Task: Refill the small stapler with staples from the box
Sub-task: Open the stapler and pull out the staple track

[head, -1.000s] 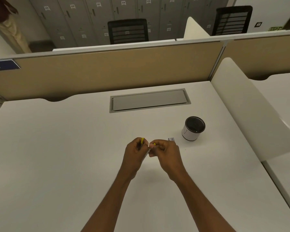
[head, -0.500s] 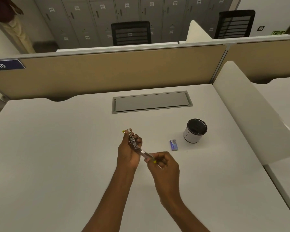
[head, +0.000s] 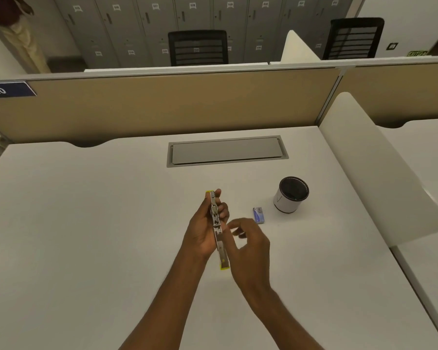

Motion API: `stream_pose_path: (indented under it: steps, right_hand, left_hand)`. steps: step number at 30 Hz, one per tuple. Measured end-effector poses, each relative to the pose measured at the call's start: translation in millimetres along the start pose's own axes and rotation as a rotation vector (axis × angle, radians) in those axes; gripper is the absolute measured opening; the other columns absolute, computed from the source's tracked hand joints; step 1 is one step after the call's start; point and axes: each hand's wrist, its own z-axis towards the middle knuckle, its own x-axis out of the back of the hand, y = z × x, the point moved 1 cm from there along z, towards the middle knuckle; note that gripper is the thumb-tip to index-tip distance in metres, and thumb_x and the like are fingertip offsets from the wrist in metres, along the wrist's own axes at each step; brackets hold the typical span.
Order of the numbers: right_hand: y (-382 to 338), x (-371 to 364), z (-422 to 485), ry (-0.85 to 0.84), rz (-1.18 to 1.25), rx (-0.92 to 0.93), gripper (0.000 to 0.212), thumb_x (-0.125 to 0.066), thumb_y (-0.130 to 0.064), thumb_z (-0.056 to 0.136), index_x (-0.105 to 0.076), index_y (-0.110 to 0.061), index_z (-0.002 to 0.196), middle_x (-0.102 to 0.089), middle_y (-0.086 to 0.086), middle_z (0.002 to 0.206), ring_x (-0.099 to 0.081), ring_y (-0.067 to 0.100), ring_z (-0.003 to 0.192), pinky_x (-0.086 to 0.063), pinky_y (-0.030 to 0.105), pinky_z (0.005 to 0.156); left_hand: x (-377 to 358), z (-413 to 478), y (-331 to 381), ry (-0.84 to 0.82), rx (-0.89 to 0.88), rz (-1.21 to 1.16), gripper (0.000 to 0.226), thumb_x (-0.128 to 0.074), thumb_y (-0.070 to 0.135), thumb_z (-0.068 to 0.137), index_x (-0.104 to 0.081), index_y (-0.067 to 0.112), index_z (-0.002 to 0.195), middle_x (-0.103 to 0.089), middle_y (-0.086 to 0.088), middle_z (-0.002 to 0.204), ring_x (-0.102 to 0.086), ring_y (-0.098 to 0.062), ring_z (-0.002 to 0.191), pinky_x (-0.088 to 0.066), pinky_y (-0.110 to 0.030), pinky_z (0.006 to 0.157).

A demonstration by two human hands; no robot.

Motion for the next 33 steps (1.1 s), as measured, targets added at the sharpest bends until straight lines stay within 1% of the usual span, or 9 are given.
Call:
stream_pose_path:
  steps: [3,6,9,11,22,29,30,32,33]
  right_hand:
    - [-6,-2,17,0.025,-0.104,0.107,0.013,-0.065,-0.027,0.093,-0.067,-0.026,0.106,-0.065,-0.012,0.101,-0.059,0.003,0.091,-0.048,0.014,0.074]
    - [-10,-4,27,0.029,-0.198,0.176,0.021,-0.063,-0.028,0.094,-0.067,-0.025,0.114,-0.064,-0.009,0.109,-0.058,0.005,0.099,-0.052,0.018,0.075]
    - [-12,-2,34,0.043,-0.226,0.188,0.025,-0.063,-0.031,0.094,-0.067,-0.025,0.118,-0.063,-0.006,0.110,-0.060,0.010,0.100,-0.056,0.026,0.073]
    - [-12,0,38,0.046,-0.216,0.185,0.028,-0.062,-0.031,0.095,-0.066,-0.024,0.121,-0.064,-0.005,0.112,-0.062,0.012,0.099,-0.057,0.029,0.075]
    - [-9,4,38,0.039,-0.265,0.212,0.023,-0.064,-0.028,0.094,-0.070,-0.018,0.113,-0.068,0.000,0.107,-0.064,0.017,0.092,-0.060,0.037,0.075]
    - [-11,7,39,-0.029,-0.298,0.215,0.030,-0.061,-0.029,0.097,-0.066,-0.025,0.126,-0.066,-0.006,0.118,-0.061,0.014,0.103,-0.057,0.034,0.084]
    - [-11,8,39,-0.035,-0.294,0.209,0.029,-0.061,-0.029,0.097,-0.066,-0.025,0.125,-0.066,-0.006,0.118,-0.061,0.014,0.102,-0.057,0.036,0.084]
    - [-12,9,39,-0.045,-0.271,0.196,0.028,-0.060,-0.030,0.097,-0.067,-0.025,0.123,-0.067,-0.006,0.117,-0.063,0.015,0.099,-0.058,0.039,0.084]
    - [-13,9,39,-0.047,-0.266,0.196,0.027,-0.059,-0.030,0.097,-0.068,-0.026,0.122,-0.067,-0.007,0.116,-0.063,0.015,0.098,-0.057,0.039,0.083]
  left_hand:
    - [-3,-5,-7,-0.012,0.059,0.014,0.027,-0.060,0.028,0.098,-0.070,0.006,0.111,-0.066,-0.003,0.077,-0.066,-0.013,0.065,-0.059,-0.024,0.063]
    - [-2,-7,-12,0.024,0.077,0.031,0.028,-0.060,0.029,0.098,-0.073,0.007,0.109,-0.077,-0.007,0.090,-0.077,-0.019,0.092,-0.064,-0.034,0.089]
    - [6,-3,-17,0.036,0.128,0.082,0.034,-0.072,0.030,0.095,-0.070,0.009,0.121,-0.067,-0.009,0.121,-0.054,-0.022,0.132,-0.030,-0.037,0.127]
    - [11,1,-18,0.041,0.152,0.121,0.045,-0.078,0.033,0.092,-0.065,0.012,0.129,-0.050,-0.011,0.137,-0.038,-0.024,0.139,-0.013,-0.039,0.131]
    - [10,-4,-20,-0.069,0.138,0.128,0.069,-0.090,0.036,0.076,-0.066,0.008,0.135,-0.045,-0.016,0.147,-0.041,-0.032,0.141,-0.015,-0.048,0.131]
    - [5,-12,-15,-0.045,0.093,0.177,0.064,-0.091,0.034,0.076,-0.069,0.006,0.129,-0.058,-0.018,0.131,-0.052,-0.031,0.130,-0.030,-0.045,0.127]
    - [2,-13,-13,-0.045,0.099,0.154,0.054,-0.087,0.032,0.081,-0.071,0.005,0.126,-0.063,-0.016,0.124,-0.058,-0.027,0.123,-0.041,-0.040,0.120]
    - [-2,-18,-12,-0.036,0.120,0.078,0.034,-0.073,0.026,0.090,-0.075,0.002,0.114,-0.072,-0.014,0.111,-0.074,-0.020,0.095,-0.065,-0.033,0.087]
    - [-3,-20,-11,-0.032,0.129,0.040,0.029,-0.068,0.023,0.092,-0.075,0.001,0.109,-0.074,-0.014,0.104,-0.077,-0.019,0.082,-0.067,-0.029,0.072]
